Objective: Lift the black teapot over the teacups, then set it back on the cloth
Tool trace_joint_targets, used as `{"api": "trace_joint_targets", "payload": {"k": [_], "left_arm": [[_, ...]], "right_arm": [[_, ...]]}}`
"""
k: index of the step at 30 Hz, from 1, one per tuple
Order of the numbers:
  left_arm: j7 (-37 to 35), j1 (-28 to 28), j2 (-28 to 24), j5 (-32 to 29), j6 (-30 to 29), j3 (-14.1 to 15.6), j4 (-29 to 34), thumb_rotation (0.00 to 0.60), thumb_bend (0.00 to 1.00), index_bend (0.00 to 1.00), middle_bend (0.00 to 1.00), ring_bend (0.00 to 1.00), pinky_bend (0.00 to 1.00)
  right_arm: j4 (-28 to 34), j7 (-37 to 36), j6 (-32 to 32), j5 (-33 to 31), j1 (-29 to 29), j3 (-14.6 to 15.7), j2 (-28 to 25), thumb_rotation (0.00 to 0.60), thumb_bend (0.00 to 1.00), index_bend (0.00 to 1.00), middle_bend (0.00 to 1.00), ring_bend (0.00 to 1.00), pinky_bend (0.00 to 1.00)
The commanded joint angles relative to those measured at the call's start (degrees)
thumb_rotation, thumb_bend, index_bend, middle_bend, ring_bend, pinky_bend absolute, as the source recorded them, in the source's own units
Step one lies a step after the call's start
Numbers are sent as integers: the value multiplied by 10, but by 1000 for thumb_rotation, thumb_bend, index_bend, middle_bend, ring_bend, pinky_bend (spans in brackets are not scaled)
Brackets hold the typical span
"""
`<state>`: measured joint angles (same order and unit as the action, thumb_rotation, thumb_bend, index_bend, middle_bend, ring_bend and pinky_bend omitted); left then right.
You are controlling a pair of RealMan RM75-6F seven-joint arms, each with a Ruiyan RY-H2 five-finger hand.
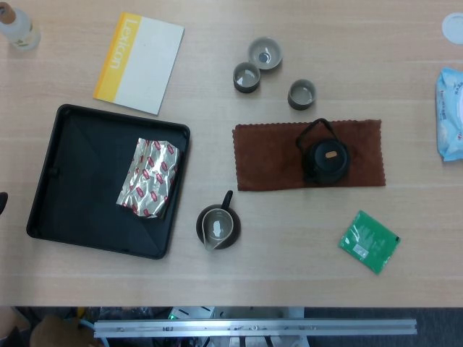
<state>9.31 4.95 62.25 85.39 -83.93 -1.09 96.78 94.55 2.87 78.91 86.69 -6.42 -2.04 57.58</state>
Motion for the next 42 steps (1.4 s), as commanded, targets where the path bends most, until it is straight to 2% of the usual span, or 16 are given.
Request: {"api": "trace_joint_targets", "payload": {"k": [1,4,7,14,21,23,26,33,38,42], "left_arm": [[-2,-2,0,0,-2,0,0,600,251,96,125,89,66],[-5,-5,0,-3,-4,1,-1,600,252,99,126,90,66],[-8,-8,0,-5,-7,2,-3,600,252,109,126,91,66],[-17,-18,-1,-12,-17,2,-4,600,252,118,129,92,66],[-26,-19,-4,-21,-12,-1,-10,600,252,118,131,93,66],[-28,-18,-5,-23,-9,-1,-11,600,251,118,131,94,66],[-29,-18,-6,-25,-6,-1,-12,600,252,119,132,95,66],[-33,-20,-7,-29,-7,-2,-15,600,251,118,133,96,66],[-37,-23,-8,-32,-7,-2,-17,600,252,118,134,96,66],[-39,-24,-8,-35,-7,-4,-18,600,251,118,135,97,66]], "right_arm": [[11,-3,-14,11,-18,-7,-6,600,138,340,399,358,371],[18,-8,-30,17,-38,-15,-6,600,139,340,402,358,371],[18,-5,-62,23,-71,-26,2,600,139,350,450,364,371],[8,10,-143,18,-143,-44,43,600,139,495,551,438,370],[-10,9,-208,11,-209,-58,93,597,139,515,558,442,371],[-17,4,-225,10,-229,-62,110,568,139,515,558,443,371],[-30,0,-246,12,-256,-67,134,475,133,515,553,442,370],[-61,25,-307,-18,-308,-72,181,430,110,515,515,414,370],[-91,28,-333,-33,-338,-73,215,287,110,515,515,414,357],[-115,25,-342,-37,-356,-75,236,225,110,515,515,405,344]]}}
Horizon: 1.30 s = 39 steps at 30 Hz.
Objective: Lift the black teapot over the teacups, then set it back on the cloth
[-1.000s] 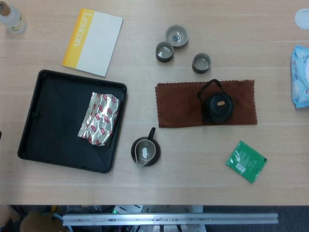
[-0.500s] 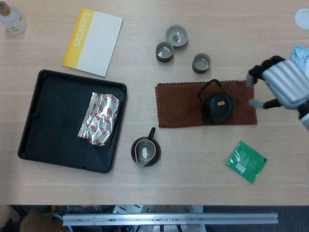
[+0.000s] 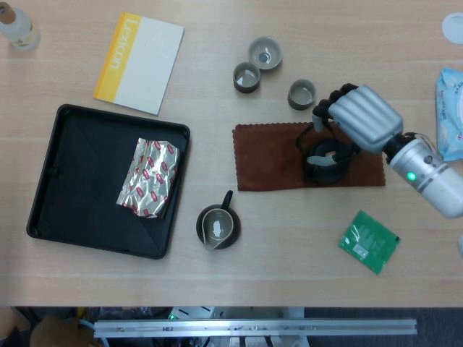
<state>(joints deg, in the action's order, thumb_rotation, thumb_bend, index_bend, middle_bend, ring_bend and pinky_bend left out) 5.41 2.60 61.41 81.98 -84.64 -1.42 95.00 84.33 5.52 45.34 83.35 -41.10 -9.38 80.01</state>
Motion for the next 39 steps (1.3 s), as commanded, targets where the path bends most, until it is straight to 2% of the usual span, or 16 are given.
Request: {"api": "trace_joint_targets", "payload": {"k": [1,5,7,28,39], "left_arm": [[0,0,0,-1,1,-1,0,600,251,118,135,97,66],[3,0,2,-3,3,-1,2,600,252,119,136,97,66],[4,1,3,-3,3,-1,3,600,252,119,136,97,66],[-5,2,12,-10,9,-5,-6,600,251,123,139,98,66],[-14,1,14,-11,10,-6,-13,600,251,123,139,99,66]], "right_arm": [[-20,-3,-8,-5,-15,-3,18,210,110,515,514,400,338],[-41,0,-12,-9,-31,-4,38,151,107,515,514,396,330],[-55,9,-14,-10,-38,-3,49,141,104,515,514,396,330],[-162,7,-61,-42,-91,17,134,140,104,515,515,396,329],[-154,-12,-61,-32,-90,37,126,140,105,527,549,430,329]]}}
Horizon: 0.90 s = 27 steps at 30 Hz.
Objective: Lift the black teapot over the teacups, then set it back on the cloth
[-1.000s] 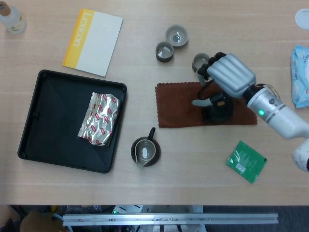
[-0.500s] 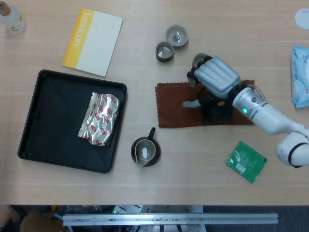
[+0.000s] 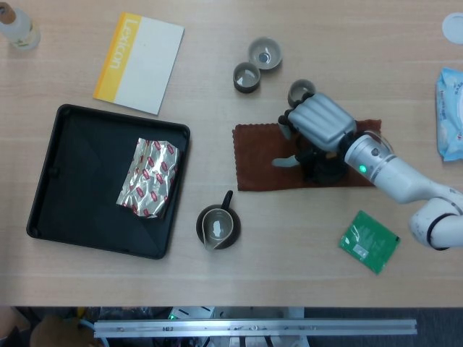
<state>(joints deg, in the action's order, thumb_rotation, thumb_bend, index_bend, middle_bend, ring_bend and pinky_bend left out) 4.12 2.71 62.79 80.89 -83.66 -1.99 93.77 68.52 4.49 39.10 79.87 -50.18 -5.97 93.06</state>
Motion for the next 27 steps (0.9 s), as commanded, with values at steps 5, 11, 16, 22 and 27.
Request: {"api": "trace_joint_targets", "payload": {"k": [5,11,16,22,27], "left_arm": [[-3,0,3,-1,1,0,-3,600,252,124,143,98,66],[-5,0,6,-1,2,0,-5,600,252,123,143,98,66],[-4,0,7,2,2,1,-4,600,252,124,143,98,66],[-3,-2,7,3,-1,1,-2,600,252,123,144,98,66],[-1,-3,7,3,-2,2,-1,600,251,124,144,98,66]], "right_arm": [[20,-3,8,9,5,13,-20,140,105,543,561,446,329],[36,2,5,4,10,23,-40,143,105,546,568,453,329],[42,8,-1,-1,13,31,-47,143,106,546,569,453,329],[48,11,-2,-5,16,36,-54,143,106,546,570,454,329],[56,12,3,-5,20,39,-69,143,107,558,589,472,329]]}}
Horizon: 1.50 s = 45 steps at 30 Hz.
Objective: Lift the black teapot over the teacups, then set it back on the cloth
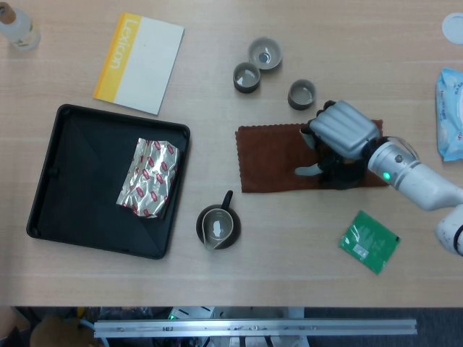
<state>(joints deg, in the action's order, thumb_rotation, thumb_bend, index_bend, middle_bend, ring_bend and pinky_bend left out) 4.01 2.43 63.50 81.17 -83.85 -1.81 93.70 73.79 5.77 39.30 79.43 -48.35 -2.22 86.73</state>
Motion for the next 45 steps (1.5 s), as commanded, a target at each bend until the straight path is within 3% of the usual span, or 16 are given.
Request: {"api": "trace_joint_targets", "payload": {"k": [1,12,31,45], "left_arm": [[1,0,1,0,0,0,0,600,251,123,144,99,66],[11,5,6,0,7,0,4,600,251,123,144,98,66],[17,5,7,-2,6,-1,9,600,252,123,144,99,66],[16,4,7,-6,6,-2,8,600,252,124,144,98,66]], "right_arm": [[5,-1,1,-1,2,2,-9,144,107,565,594,476,329],[19,-7,-7,-2,7,12,-41,146,107,615,654,573,329],[60,-18,-12,-2,12,17,-78,156,130,659,697,622,329],[67,-27,-28,-15,5,11,-83,206,183,777,800,778,330]]}}
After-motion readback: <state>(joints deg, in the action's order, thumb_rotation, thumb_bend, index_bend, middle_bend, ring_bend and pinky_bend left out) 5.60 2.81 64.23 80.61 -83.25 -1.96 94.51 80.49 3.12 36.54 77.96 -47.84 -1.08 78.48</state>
